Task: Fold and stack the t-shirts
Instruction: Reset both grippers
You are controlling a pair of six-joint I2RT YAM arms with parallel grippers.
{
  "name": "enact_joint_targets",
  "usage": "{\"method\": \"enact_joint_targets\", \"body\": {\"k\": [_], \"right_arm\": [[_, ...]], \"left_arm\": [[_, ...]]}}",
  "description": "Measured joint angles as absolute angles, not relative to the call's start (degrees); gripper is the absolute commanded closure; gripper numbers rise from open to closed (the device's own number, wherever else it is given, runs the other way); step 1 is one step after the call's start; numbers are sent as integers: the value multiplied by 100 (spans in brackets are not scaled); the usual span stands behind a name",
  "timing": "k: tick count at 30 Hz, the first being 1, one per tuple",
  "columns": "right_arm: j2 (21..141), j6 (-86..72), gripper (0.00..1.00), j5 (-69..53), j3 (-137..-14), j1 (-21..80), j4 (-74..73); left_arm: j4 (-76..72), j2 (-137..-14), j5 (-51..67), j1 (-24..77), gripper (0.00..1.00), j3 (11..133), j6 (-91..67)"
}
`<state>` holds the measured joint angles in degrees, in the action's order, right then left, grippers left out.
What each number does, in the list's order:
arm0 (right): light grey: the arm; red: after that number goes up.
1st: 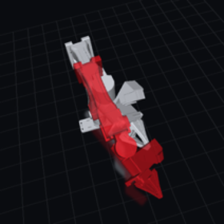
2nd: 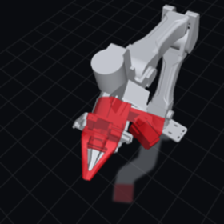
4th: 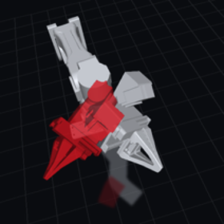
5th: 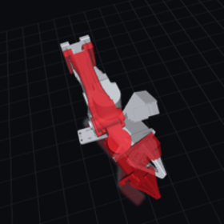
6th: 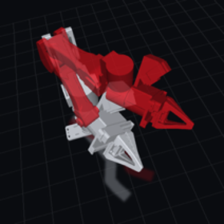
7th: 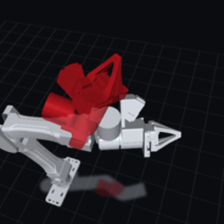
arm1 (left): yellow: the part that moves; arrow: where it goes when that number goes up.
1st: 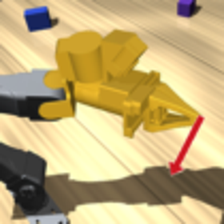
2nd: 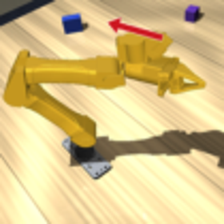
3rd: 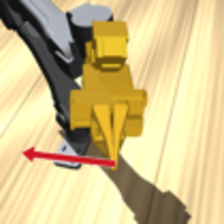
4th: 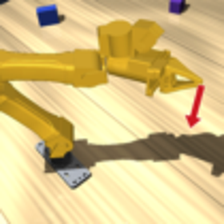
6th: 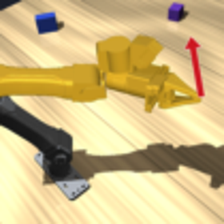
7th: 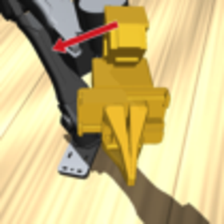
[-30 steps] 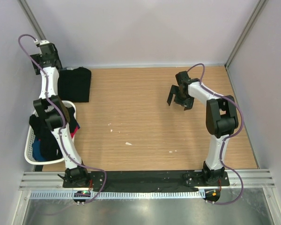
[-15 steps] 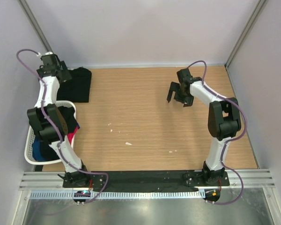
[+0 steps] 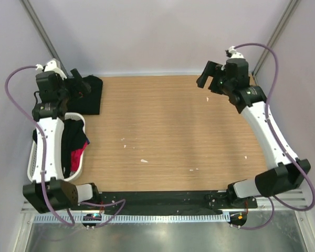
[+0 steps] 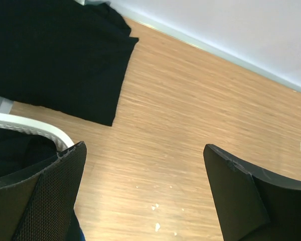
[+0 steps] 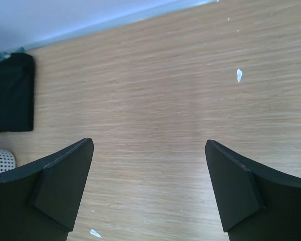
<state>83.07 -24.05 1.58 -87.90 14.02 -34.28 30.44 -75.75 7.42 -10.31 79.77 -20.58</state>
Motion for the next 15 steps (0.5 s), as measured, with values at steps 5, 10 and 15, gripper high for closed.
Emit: {"method": "enact_joint_targets", "body": {"k": [5, 10, 15], "right_arm": [[7376, -2399, 0, 364, -8698, 1402, -3470], [6171, -2392, 0, 683, -7977, 1402, -3424], [4744, -2528, 0, 1044, -6772, 1402, -3363]], "left_arm": [[3487, -6445, 888, -1028, 0, 7837, -2049], [4150, -5382, 823, -1028, 0, 7596, -2010], [4630, -4517, 814, -923, 0, 6702, -2088]]}}
